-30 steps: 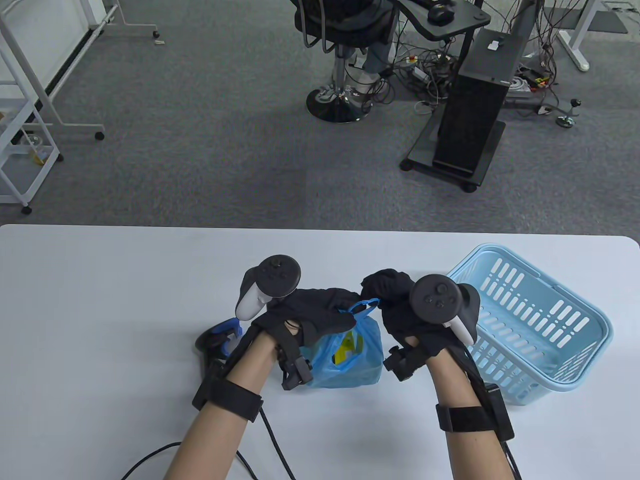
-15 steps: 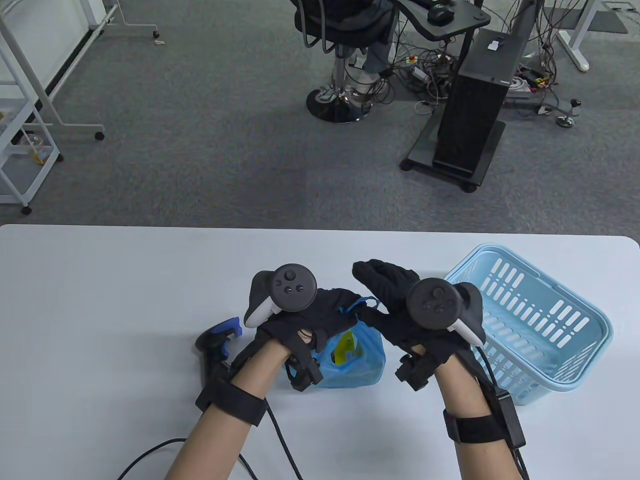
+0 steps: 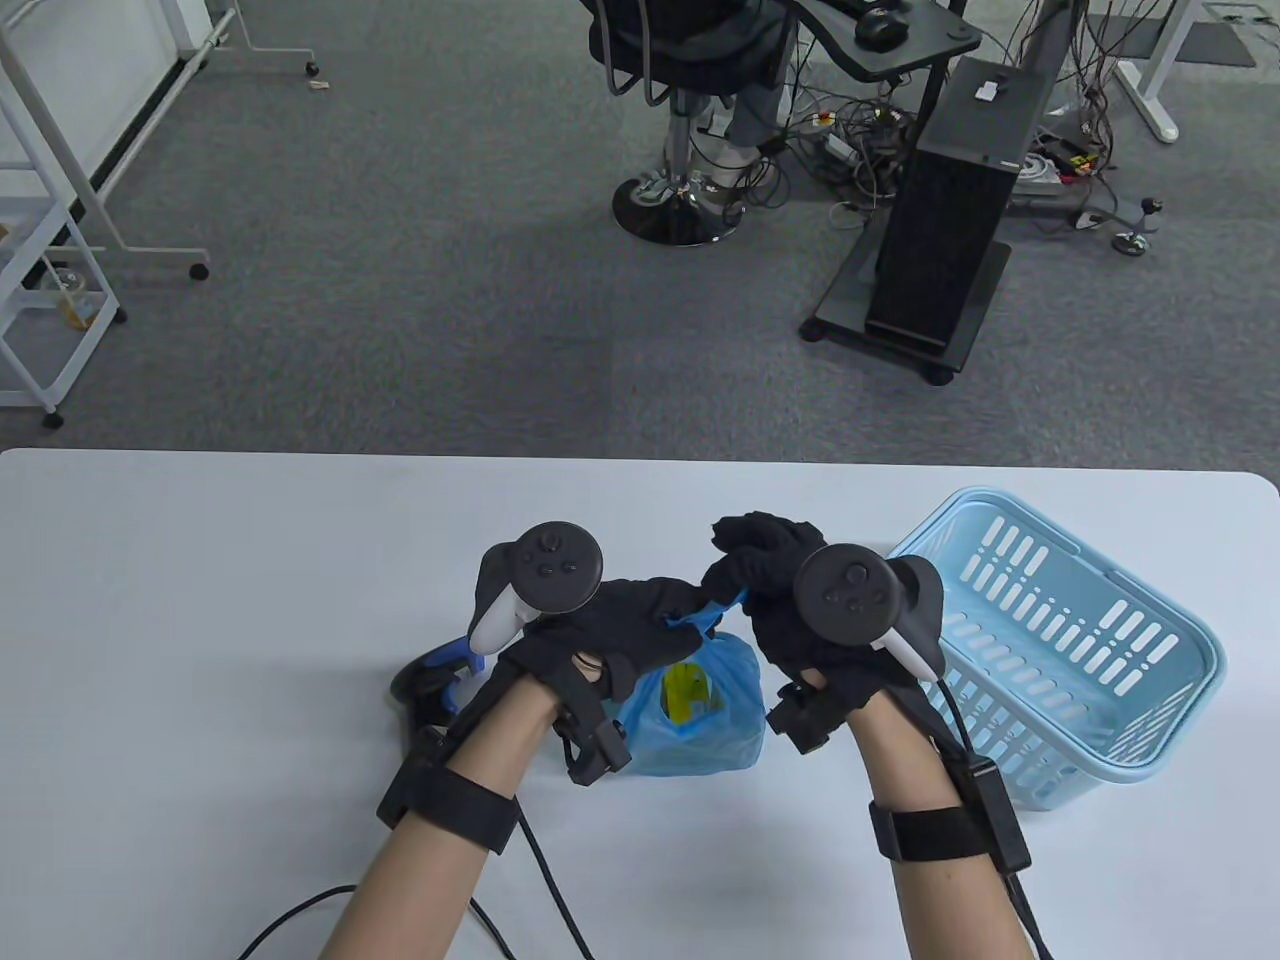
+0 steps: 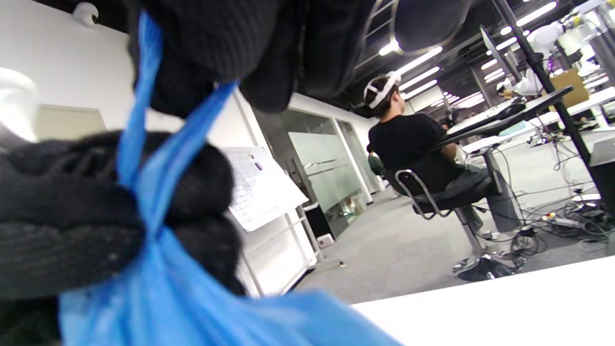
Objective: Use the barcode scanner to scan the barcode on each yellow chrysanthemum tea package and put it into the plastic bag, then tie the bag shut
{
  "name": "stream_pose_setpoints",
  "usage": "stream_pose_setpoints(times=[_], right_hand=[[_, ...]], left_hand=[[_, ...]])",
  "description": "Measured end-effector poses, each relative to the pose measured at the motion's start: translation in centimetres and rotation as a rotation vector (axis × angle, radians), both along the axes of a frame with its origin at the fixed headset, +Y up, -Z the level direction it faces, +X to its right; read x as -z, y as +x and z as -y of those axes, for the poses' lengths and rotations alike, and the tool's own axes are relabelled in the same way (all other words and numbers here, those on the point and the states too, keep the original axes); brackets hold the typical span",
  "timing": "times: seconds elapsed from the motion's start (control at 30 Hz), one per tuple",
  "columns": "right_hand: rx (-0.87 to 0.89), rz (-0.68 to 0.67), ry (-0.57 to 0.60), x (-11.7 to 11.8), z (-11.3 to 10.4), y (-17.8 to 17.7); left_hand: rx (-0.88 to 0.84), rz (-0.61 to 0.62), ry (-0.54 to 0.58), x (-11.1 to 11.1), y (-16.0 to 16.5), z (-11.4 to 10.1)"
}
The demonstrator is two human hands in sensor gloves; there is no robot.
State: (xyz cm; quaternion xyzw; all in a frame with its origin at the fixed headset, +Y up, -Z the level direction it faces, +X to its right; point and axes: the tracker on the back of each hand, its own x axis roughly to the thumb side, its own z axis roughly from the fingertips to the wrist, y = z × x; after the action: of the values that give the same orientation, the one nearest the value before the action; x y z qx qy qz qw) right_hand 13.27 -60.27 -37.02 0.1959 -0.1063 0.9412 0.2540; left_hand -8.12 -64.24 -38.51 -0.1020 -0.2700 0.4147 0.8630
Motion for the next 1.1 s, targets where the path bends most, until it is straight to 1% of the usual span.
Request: stream_pose_setpoints(times=[0.07,0.13,0.2,0.23,0.27,0.3,0.33,0.4,0.43,0.5,0.6,0.63,0.7,0.77,0.83,0.87,0.9,0.97,1.0,1.03,1.07,1.1], right_hand=[[-0.036,0.041,0.038,0.1,0.6,0.3],[-0.039,0.075,0.055,0.0,1.2,0.6],[-0.035,0.142,-0.029,-0.6,1.7,1.0],[-0.014,0.2,-0.043,-1.5,1.8,1.1],[0.006,0.189,0.002,-2.1,1.8,0.9],[-0.005,0.157,0.05,-2.7,1.8,0.6],[-0.052,0.146,0.087,-3.8,2.0,-0.1],[-0.157,0.129,0.11,-4.8,2.8,-1.5],[-0.248,0.145,0.1,-5.0,3.6,-2.3],[-0.338,0.158,0.058,-4.6,5.0,-3.4],[-0.281,0.218,0.098,-3.7,5.7,-4.0],[-0.262,0.239,0.092,-3.4,5.7,-4.0],[-0.192,0.214,0.108,-3.3,5.6,-4.0],[-0.181,0.224,0.11,-3.2,5.4,-3.6],[-0.157,0.219,0.059,-2.8,5.4,-3.2],[-0.127,0.219,0.033,-2.7,5.4,-3.0],[-0.107,0.214,0.012,-2.5,5.4,-2.8],[-0.066,0.185,-0.072,-2.2,5.5,-2.4],[-0.045,0.178,-0.103,-2.2,5.6,-2.2],[-0.003,0.166,-0.158,-2.0,5.8,-1.9],[0.03,0.148,-0.206,-1.9,5.9,-1.7],[0.095,0.093,-0.305,-1.6,6.2,-1.4]], left_hand=[[0.038,-0.044,0.043,-0.1,0.0,-0.1],[0.042,-0.081,0.05,0.0,0.0,0.0],[0.048,-0.147,0.012,0.0,-0.4,0.1],[0.07,-0.219,-0.014,0.0,-0.6,0.2],[0.091,-0.241,-0.034,0.0,-0.7,0.2],[0.095,-0.24,-0.044,0.1,-0.8,0.4],[0.091,-0.249,-0.055,0.1,-0.8,0.5],[0.061,-0.244,-0.09,0.3,-0.7,0.8],[0.032,-0.227,-0.119,0.3,-0.6,0.9],[-0.003,-0.208,-0.157,0.2,-0.3,1.0],[-0.001,-0.171,-0.162,-0.2,-0.2,0.8],[0.009,-0.163,-0.148,-0.4,-0.2,0.7],[0.026,-0.173,-0.089,-0.8,-0.5,0.4],[0.062,-0.171,-0.021,-1.4,-0.6,0.0],[0.142,-0.153,0.065,-1.9,-0.3,-0.3],[0.185,-0.166,0.138,-2.3,-0.1,-0.5],[0.216,-0.17,0.188,-2.5,0.0,-0.6],[0.259,-0.192,0.277,-3.1,0.3,-0.8],[0.263,-0.198,0.305,-3.2,0.4,-0.8],[0.271,-0.201,0.349,-3.4,0.5,-0.8],[0.28,-0.206,0.37,-3.5,0.6,-0.8],[0.297,-0.222,0.402,-3.6,0.6,-0.8]])
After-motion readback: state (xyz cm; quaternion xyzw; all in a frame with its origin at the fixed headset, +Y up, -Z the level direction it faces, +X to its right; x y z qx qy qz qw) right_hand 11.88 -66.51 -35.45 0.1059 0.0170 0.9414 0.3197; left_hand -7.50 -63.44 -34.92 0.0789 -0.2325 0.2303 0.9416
